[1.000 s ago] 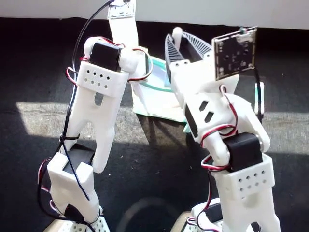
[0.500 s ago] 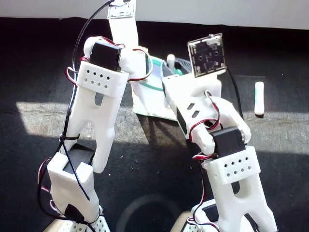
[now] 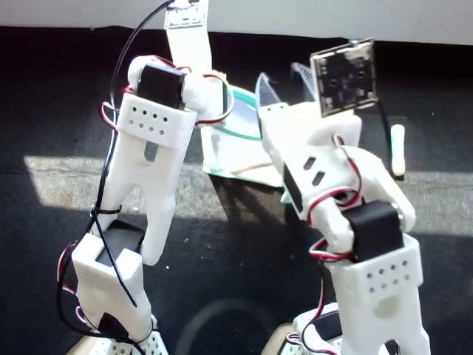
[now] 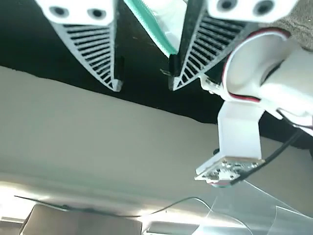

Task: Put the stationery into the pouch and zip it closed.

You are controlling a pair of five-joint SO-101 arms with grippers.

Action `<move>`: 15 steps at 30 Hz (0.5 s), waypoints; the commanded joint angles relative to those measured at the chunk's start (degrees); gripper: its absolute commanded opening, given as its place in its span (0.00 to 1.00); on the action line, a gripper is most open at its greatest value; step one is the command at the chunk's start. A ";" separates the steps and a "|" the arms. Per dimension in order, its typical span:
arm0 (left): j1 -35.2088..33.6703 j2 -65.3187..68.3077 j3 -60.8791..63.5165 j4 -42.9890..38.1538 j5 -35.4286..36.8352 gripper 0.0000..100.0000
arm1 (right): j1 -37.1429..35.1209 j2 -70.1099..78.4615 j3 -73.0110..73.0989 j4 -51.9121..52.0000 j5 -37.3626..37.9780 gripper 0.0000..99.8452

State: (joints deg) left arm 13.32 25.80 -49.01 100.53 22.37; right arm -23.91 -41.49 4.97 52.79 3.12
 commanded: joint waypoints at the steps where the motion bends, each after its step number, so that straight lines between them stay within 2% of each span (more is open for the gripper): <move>1: 0.13 1.63 0.40 0.26 -0.70 0.01 | 6.29 -0.75 -9.63 1.10 0.26 0.15; 4: 0.13 1.63 0.40 0.35 -0.70 0.01 | 18.86 -0.04 -12.88 1.01 0.18 0.15; 8: 0.13 1.63 0.40 0.35 -0.70 0.01 | 32.92 3.21 -6.73 0.92 0.18 0.15; 11: 0.22 1.63 0.40 0.35 -0.70 0.01 | 38.37 10.07 -1.19 -0.57 0.53 0.15; 15: 0.22 1.71 0.40 0.35 -0.70 0.01 | 43.47 23.87 2.68 -8.40 0.53 0.16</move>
State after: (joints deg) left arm 13.32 25.80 -49.01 100.53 22.37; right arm 15.74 -25.49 6.90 49.01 3.12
